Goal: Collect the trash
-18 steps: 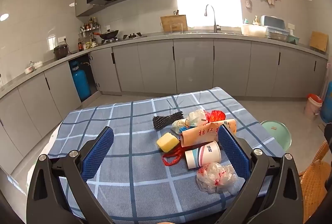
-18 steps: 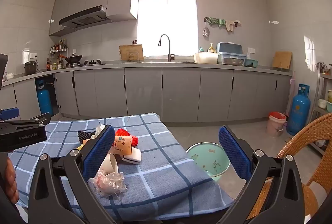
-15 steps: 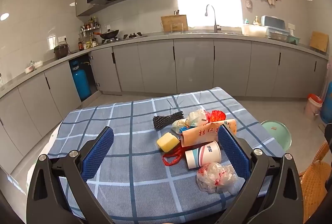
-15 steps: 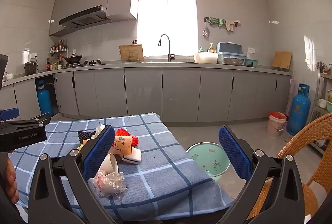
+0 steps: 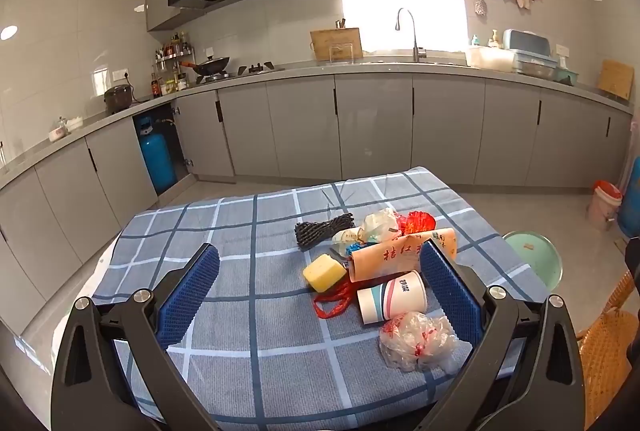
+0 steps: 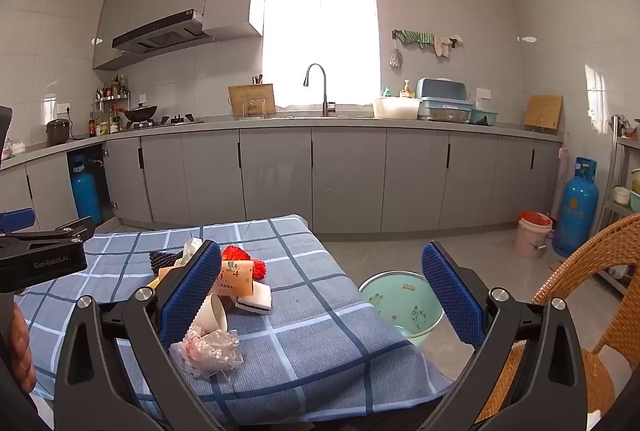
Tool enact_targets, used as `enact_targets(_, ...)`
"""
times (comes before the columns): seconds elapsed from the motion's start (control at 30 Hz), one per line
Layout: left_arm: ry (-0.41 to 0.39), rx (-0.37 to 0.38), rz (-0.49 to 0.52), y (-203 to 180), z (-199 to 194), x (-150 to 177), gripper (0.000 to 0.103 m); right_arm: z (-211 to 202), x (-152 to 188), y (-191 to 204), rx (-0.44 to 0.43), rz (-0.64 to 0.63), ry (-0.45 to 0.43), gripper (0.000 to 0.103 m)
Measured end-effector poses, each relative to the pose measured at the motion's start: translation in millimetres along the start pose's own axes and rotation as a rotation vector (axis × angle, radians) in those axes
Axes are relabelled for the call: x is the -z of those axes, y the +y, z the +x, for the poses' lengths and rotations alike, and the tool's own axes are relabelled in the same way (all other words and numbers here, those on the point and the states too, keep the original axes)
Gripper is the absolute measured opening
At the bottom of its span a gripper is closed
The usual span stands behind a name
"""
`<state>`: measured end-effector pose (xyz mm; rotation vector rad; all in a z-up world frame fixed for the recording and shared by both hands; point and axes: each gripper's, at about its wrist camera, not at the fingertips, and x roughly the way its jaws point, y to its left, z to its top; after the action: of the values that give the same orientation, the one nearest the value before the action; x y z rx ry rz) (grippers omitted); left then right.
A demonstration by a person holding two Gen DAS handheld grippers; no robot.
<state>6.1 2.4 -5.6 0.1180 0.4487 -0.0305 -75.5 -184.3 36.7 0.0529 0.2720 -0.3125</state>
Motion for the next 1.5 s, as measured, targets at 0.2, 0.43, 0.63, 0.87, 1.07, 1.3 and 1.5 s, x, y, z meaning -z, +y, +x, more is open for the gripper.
enact_targets(0.2, -0.003, -0.003, -0.001, -1.5, -6.3, -1.2, 0.099, -2.0, -0.5, -2.3, -0.001, 0.003, 0.002, 0.098)
enact_targets(0.43, -0.004, -0.003, -0.001, -2.7, -5.1, -0.1, 0.099, 4.3, 3.8, -3.2, 0.000, 0.002, 0.006, 0.098)
enact_targets(0.63, -0.003, -0.003, -0.001, -2.7, -5.4, -0.5, 0.099, 4.6, 4.2, -4.0, 0.000, 0.004, 0.008, 0.098)
enact_targets(0.87, -0.006, -0.005, 0.000, -3.9, -3.7, -0.3, 0.099, 5.0, 4.7, -4.6, 0.002, 0.005, 0.006, 0.098)
enact_targets(1.07, -0.006, -0.005, 0.001, -4.1, -4.3, -1.1, 0.099, 5.4, 5.1, -5.1, 0.002, 0.007, 0.007, 0.098)
enact_targets(1.3, -0.006, -0.008, 0.001, -6.2, -3.6, -1.5, 0.099, 5.2, 5.1, -6.0, 0.002, 0.008, 0.009, 0.098)
enact_targets(1.5, -0.006, -0.007, 0.002, -6.2, -3.6, -1.2, 0.099, 5.5, 5.3, -6.0, 0.001, 0.008, 0.011, 0.098)
